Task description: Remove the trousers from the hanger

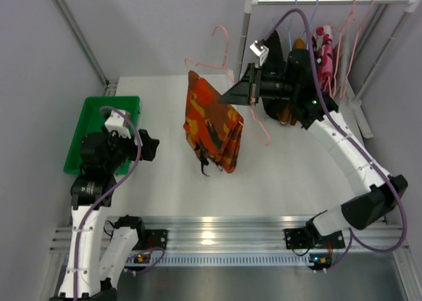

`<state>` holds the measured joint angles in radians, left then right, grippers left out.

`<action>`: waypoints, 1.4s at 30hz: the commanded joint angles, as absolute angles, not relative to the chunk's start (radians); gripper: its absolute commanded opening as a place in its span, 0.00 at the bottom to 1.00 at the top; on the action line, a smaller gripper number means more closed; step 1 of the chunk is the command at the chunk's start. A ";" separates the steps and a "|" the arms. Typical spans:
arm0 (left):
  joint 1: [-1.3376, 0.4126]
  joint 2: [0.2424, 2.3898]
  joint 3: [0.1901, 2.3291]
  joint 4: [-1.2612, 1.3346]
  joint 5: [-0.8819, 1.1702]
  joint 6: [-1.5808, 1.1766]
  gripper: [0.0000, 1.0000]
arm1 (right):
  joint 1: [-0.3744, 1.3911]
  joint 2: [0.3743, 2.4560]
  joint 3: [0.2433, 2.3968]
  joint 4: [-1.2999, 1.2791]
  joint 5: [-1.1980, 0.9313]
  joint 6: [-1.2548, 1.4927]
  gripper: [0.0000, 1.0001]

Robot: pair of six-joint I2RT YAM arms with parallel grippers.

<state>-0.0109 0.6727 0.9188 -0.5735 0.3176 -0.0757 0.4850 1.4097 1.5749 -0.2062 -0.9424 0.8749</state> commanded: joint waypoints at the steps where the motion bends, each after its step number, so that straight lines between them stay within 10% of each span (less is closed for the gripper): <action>1: -0.008 0.696 0.986 -0.466 0.284 -0.077 0.99 | 0.532 1.497 1.823 -0.086 -0.781 0.819 0.00; 20: -0.294 1.133 1.276 -0.144 -0.057 0.098 0.99 | 0.572 1.819 2.109 -0.061 -0.558 0.899 0.00; 42: -0.505 1.157 1.108 0.155 -0.137 -0.048 0.99 | 0.652 1.945 2.361 -0.087 -0.284 1.002 0.00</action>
<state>-0.4995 1.1454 1.0981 0.0330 -0.1223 -0.0528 0.6422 1.9671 2.2608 -0.2550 -0.3370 0.9970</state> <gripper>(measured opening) 0.990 0.003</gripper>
